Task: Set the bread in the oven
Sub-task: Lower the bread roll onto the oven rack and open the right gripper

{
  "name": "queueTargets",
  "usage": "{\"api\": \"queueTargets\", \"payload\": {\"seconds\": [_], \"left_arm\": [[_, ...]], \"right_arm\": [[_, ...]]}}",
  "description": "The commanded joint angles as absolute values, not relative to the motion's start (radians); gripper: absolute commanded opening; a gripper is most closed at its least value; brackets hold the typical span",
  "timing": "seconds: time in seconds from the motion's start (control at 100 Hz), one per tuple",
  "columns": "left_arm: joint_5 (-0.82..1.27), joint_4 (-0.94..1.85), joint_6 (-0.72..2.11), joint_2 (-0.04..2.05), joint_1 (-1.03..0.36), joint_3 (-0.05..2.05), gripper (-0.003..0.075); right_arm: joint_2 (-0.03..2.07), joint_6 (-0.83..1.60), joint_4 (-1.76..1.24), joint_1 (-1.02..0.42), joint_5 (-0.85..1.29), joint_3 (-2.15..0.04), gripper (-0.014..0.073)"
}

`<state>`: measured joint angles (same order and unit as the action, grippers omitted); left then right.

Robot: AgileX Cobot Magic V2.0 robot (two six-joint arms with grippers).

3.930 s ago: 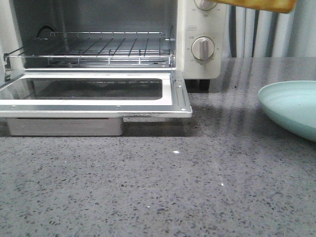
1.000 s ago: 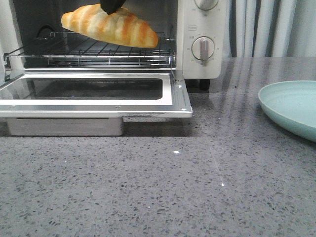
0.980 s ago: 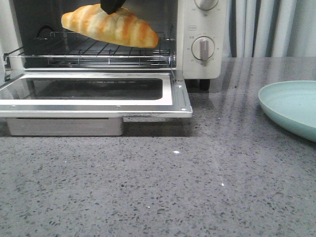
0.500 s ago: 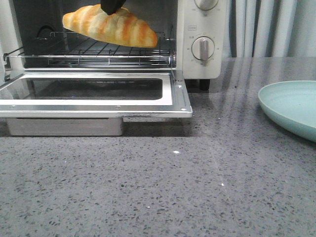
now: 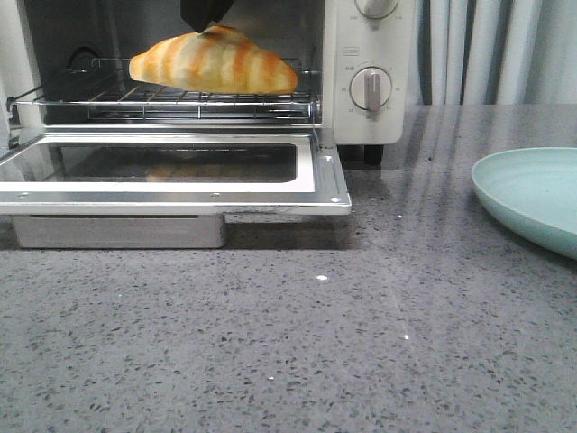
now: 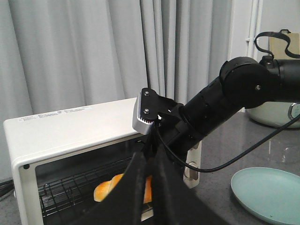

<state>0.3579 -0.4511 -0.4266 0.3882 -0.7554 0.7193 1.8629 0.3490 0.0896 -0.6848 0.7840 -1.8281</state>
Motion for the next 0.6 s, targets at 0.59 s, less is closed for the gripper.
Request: {"api": "queueTargets", "payload": {"seconds": [0.59], "left_arm": [[0.284,-0.457,-0.424,0.394,-0.764,0.753,-0.0020]], "right_arm": [[1.801,0.333,0.026,-0.687,0.798,-1.861,0.0174]]}}
